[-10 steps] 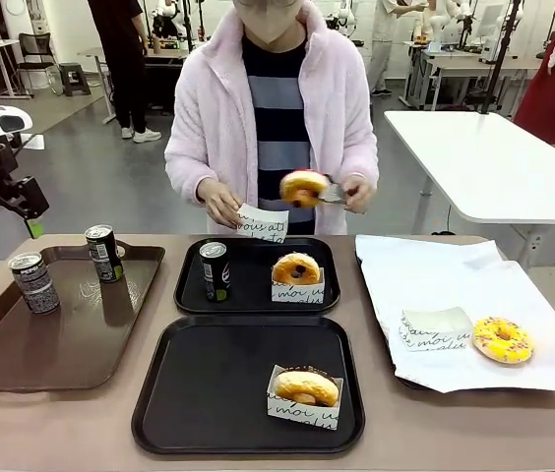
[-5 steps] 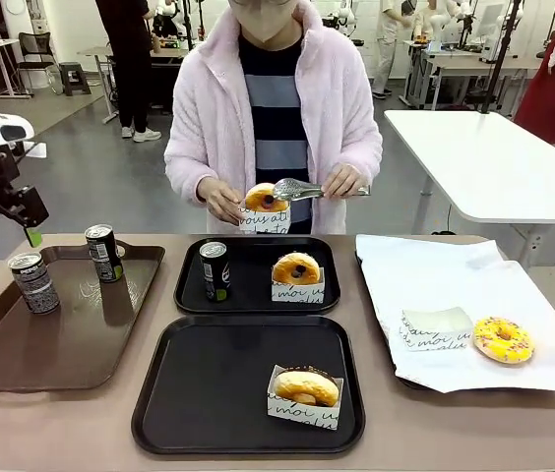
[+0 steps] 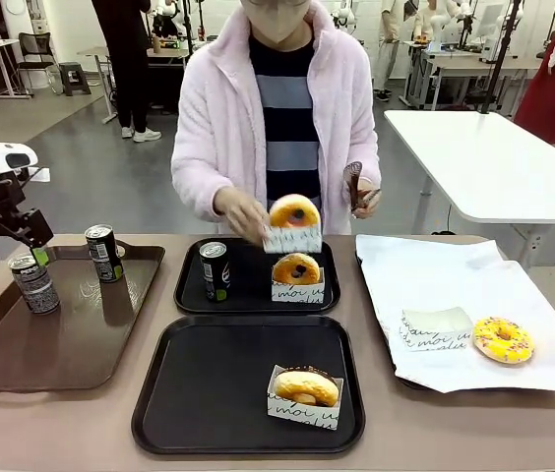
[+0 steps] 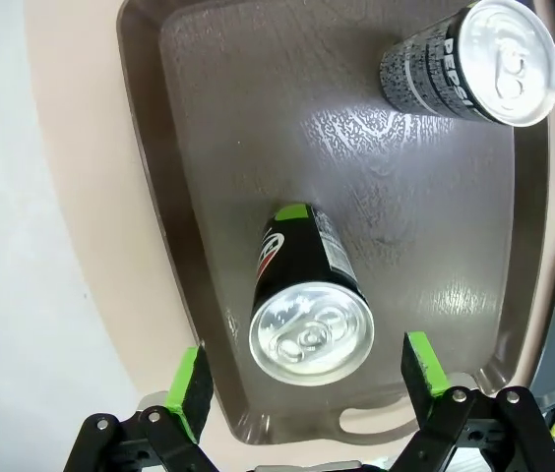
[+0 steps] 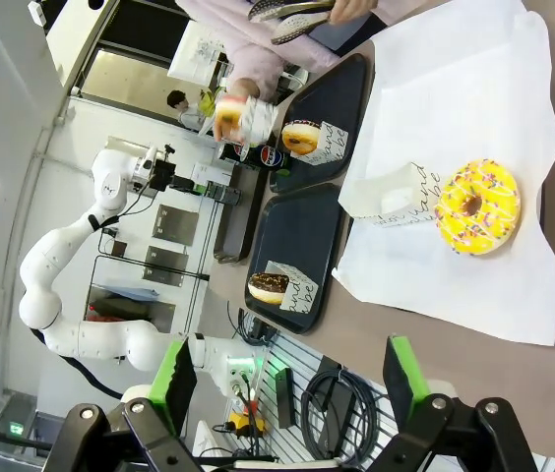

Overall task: Set up donuts and drinks on trays.
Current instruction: Pick up one Pepsi coke from the Handle tray and place it on the Flat Tray without a Pepsi coke.

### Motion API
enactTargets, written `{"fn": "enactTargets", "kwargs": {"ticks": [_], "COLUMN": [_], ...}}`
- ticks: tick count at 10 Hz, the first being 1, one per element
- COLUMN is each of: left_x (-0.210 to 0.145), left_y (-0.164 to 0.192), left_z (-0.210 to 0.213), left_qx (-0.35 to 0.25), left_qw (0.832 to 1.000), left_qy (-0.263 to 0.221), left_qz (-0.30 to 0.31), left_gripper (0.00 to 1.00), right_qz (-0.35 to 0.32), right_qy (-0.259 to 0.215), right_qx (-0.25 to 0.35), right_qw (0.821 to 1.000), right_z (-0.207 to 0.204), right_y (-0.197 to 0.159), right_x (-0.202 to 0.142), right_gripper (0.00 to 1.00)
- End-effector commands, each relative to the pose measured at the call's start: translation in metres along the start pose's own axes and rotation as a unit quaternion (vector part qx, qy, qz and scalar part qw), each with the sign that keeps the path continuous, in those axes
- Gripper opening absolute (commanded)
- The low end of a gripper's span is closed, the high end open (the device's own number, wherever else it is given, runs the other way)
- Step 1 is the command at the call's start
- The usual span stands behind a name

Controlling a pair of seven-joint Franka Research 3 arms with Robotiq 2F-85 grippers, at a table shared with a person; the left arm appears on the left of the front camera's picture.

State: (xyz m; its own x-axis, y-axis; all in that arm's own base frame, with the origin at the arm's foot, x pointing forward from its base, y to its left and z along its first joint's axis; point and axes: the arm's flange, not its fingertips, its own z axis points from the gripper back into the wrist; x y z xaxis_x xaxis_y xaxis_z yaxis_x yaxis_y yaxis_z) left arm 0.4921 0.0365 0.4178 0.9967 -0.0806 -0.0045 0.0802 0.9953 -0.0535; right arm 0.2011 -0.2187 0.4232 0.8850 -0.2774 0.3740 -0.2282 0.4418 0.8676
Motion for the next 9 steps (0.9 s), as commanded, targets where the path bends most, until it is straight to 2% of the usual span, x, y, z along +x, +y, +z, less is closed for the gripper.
{"fn": "enactTargets", "kwargs": {"ticks": [1, 9], "left_x": [0.003, 0.012], "left_y": [0.001, -0.003], "left_z": [-0.015, -0.030], "left_qx": [-0.008, -0.003], "left_qw": [1.000, 1.000], "left_qy": [-0.012, -0.020], "left_qz": [-0.004, -0.002], "left_gripper": [1.00, 1.00], "right_qz": [0.006, 0.006], "right_qy": [-0.004, -0.004], "right_qx": [0.008, 0.008], "right_qw": [1.000, 1.000], "right_z": [0.000, 0.000], "right_y": [-0.001, -0.001], "right_x": [0.001, 0.001], "right_gripper": [1.00, 1.00]}}
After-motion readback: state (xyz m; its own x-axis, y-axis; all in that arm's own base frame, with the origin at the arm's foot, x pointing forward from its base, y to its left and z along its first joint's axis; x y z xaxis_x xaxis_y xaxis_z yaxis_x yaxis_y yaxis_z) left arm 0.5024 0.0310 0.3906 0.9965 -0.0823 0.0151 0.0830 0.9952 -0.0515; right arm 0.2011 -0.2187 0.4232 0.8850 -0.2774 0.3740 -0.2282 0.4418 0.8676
